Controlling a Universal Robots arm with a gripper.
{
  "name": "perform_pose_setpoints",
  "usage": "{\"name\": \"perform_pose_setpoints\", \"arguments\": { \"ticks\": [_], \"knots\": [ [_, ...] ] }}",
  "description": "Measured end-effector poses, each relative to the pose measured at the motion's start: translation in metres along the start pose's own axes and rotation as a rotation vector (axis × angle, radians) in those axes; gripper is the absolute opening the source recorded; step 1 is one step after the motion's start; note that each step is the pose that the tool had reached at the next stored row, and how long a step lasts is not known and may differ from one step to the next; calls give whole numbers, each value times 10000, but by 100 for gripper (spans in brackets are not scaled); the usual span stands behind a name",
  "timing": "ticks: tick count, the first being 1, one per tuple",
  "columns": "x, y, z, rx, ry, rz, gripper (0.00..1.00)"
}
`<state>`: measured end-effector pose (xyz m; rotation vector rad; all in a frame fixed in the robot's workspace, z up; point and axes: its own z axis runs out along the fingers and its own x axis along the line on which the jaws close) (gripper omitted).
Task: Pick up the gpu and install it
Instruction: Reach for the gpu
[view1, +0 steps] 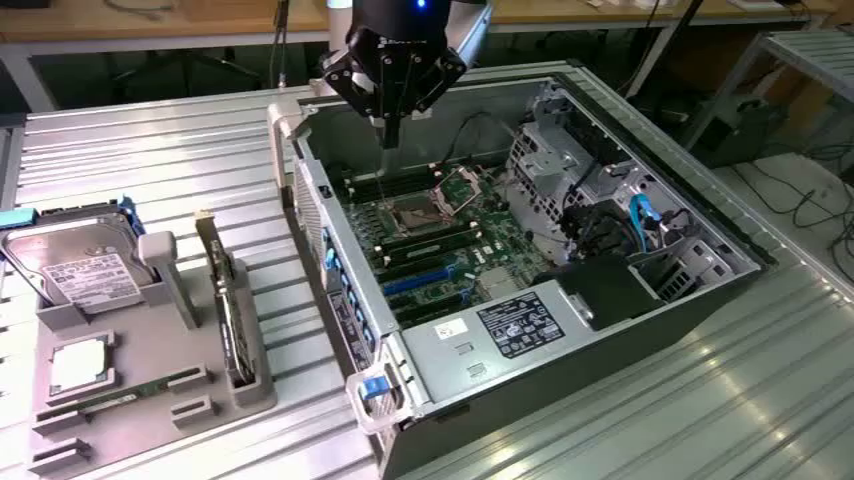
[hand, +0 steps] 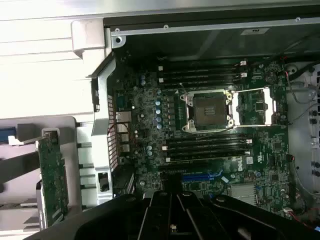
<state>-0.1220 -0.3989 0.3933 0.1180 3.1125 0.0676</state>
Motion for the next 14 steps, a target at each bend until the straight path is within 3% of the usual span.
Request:
{"name": "perform_pose_setpoints", "arguments": {
  "ticks": [14],
  "knots": [
    [149,-11,-4,0,0,0,11]
  ]
}}
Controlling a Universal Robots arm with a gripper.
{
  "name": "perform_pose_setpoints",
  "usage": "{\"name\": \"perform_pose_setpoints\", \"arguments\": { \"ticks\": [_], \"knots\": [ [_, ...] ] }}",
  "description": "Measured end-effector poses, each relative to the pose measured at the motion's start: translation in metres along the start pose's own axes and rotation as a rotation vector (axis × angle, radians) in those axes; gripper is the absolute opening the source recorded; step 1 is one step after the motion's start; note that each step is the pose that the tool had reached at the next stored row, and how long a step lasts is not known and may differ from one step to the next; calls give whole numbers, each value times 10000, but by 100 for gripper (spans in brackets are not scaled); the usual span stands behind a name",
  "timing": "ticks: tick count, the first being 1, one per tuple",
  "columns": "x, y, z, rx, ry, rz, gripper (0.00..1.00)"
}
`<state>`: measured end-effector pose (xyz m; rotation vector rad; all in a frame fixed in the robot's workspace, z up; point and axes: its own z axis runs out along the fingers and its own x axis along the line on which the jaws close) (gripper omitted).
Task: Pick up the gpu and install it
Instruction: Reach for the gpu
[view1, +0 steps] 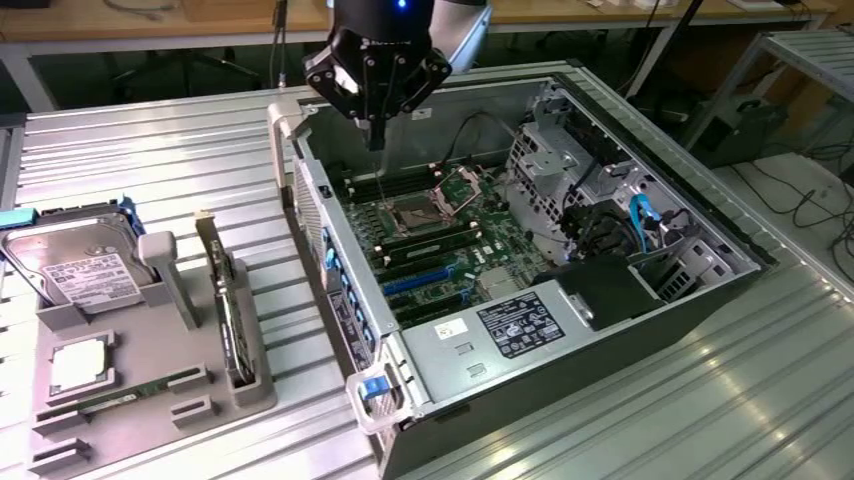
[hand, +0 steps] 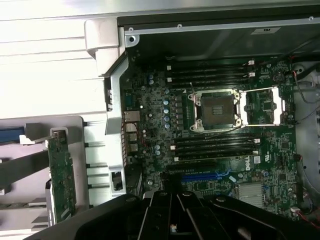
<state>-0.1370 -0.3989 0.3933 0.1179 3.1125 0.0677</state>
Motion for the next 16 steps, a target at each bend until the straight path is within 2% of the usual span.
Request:
{"name": "perform_pose_setpoints", "arguments": {
  "ticks": [16],
  "knots": [
    [153,-11,-4,0,0,1,11]
  ]
}}
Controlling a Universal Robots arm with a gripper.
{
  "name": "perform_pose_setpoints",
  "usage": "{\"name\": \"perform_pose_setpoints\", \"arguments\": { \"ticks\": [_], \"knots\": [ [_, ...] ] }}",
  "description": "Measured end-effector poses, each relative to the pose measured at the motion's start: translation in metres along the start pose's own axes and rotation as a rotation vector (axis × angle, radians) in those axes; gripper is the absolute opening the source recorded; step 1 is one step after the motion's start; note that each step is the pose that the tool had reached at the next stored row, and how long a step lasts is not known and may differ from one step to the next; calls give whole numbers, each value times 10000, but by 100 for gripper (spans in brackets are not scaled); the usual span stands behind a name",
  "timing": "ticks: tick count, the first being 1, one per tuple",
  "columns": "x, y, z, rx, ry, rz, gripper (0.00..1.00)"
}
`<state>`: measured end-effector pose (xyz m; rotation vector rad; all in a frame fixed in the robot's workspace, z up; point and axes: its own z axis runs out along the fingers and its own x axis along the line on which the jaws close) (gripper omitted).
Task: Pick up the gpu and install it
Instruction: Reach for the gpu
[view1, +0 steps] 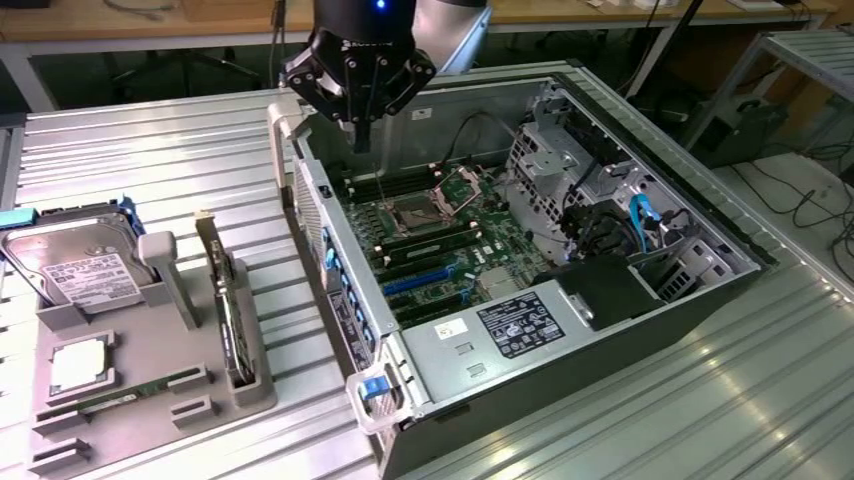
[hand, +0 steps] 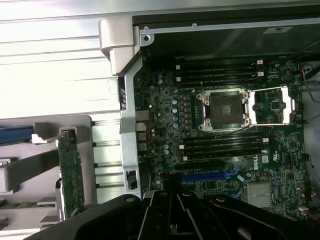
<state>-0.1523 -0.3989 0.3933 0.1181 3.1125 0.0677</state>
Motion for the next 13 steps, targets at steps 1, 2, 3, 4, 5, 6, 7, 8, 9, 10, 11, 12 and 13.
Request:
{"name": "perform_pose_setpoints", "arguments": {
  "ticks": [1,2,3,4,5,6,7,8,9,10,11,12,13],
  "knots": [
    [9,-1,0,0,0,0,11],
    [18,-1,0,0,0,0,11],
    [26,-2,-1,0,0,0,11],
    [34,-3,-1,0,0,0,11],
    [41,-3,-1,0,0,-1,11],
    [50,-4,-1,0,0,0,11],
    [56,-4,-1,0,-1,0,11],
    [64,-5,-2,0,0,-1,11],
    [71,-6,-2,0,-1,-1,11],
    [79,-6,-2,0,0,-1,11],
    [86,-7,-3,0,0,-1,11],
    [94,-7,-3,0,0,-1,11],
    [102,-8,-3,0,0,-1,11]
  ]
}}
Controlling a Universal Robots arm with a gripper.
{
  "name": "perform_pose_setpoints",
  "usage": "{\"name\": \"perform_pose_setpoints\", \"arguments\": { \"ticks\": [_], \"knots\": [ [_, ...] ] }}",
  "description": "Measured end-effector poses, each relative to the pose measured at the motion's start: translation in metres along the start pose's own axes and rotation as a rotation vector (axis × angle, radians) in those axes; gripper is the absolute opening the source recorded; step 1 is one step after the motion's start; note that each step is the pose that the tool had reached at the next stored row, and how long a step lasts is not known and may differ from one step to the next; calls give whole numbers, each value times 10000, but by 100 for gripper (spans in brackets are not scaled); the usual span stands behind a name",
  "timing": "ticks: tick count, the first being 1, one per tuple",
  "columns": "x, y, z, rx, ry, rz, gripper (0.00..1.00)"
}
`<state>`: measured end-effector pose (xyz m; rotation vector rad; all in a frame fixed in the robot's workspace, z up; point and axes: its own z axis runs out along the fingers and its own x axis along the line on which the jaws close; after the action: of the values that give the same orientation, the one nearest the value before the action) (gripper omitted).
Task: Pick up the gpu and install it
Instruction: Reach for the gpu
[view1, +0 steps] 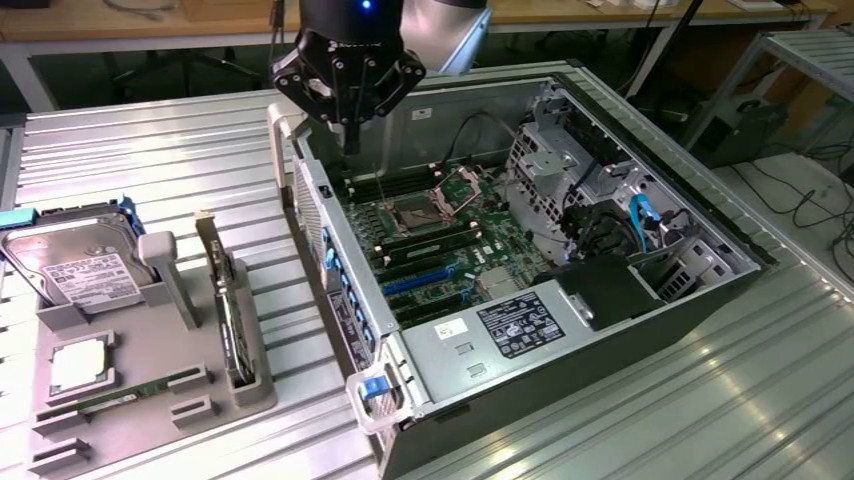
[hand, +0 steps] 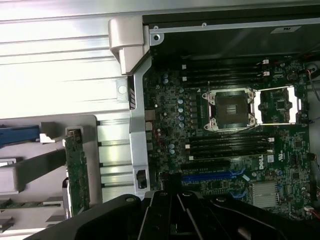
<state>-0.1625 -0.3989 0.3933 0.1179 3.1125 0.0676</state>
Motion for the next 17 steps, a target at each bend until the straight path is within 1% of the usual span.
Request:
{"name": "perform_pose_setpoints", "arguments": {
  "ticks": [5,17],
  "knots": [
    [60,-5,-2,0,0,1,11],
    [155,-12,-4,0,0,0,11]
  ]
}}
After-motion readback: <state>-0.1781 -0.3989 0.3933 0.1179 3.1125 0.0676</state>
